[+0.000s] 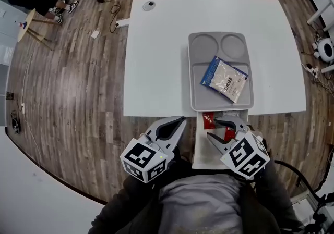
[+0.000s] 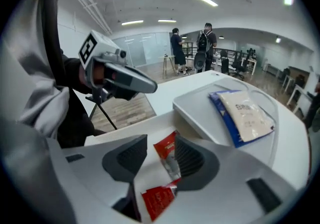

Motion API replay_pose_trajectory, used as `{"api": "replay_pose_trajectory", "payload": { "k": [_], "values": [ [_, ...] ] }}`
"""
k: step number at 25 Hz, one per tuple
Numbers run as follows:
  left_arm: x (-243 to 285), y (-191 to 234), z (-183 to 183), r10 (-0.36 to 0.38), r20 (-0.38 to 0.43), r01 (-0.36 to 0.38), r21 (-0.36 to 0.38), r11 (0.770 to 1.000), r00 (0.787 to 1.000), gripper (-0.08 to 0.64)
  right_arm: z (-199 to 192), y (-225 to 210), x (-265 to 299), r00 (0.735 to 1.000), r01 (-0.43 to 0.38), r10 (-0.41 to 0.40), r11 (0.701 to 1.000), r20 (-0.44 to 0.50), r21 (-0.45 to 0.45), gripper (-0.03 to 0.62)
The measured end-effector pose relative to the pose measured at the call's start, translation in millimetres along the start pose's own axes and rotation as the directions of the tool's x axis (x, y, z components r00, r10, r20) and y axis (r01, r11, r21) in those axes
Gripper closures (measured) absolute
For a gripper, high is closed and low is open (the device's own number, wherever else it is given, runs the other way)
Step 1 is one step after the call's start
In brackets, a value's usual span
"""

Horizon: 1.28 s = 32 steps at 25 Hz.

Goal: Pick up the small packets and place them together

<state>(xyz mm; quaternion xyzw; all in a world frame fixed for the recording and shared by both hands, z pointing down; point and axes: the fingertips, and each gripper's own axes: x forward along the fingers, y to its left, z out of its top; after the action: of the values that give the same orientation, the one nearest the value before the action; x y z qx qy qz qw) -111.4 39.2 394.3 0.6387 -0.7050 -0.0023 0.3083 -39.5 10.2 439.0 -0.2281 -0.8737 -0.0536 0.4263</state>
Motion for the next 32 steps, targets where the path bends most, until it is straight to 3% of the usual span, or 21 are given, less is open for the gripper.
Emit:
{"api": "replay_pose_trajectory", "payload": {
  "k": [9, 13, 18, 21, 26, 32],
  "values": [
    [0, 10, -6, 0.001, -0.007, -0.001, -0.022, 1.0, 1.0, 0.563, -18, -11, 36, 0.981, 0.082, -0.092, 0.995, -0.169, -0.064, 0.387],
    [-2, 21, -5, 0.019, 0.001, -0.019, -0.033, 0.999, 1.0, 0.563, -23, -12, 41, 0.974, 0.069, -0.08, 0.996, -0.21, -0.059, 0.387],
    [-2, 26, -6, 0.026, 0.006, -0.025, -0.046, 0.999, 1.0, 0.563, -21, -13, 42, 0.976, 0.048, -0.057, 0.998, -0.209, -0.049, 0.416],
    [-1, 25, -4, 0.023, 0.007, -0.023, -0.044, 0.999, 1.0, 0.563, -20, -16, 42, 0.977, 0.058, -0.067, 0.997, -0.204, -0.048, 0.503],
    [0, 23, -5, 0.028, 0.002, -0.028, -0.04, 0.999, 1.0, 0.563, -19, -16, 42, 0.978, 0.054, -0.066, 0.996, -0.2, -0.065, 0.519],
    [2, 15, -2, 0.023, 0.009, -0.023, -0.022, 0.999, 1.0, 0.563, 9, 3, 25, 0.997, -0.039, 0.038, 0.999, -0.065, -0.017, 0.522]
  ]
}}
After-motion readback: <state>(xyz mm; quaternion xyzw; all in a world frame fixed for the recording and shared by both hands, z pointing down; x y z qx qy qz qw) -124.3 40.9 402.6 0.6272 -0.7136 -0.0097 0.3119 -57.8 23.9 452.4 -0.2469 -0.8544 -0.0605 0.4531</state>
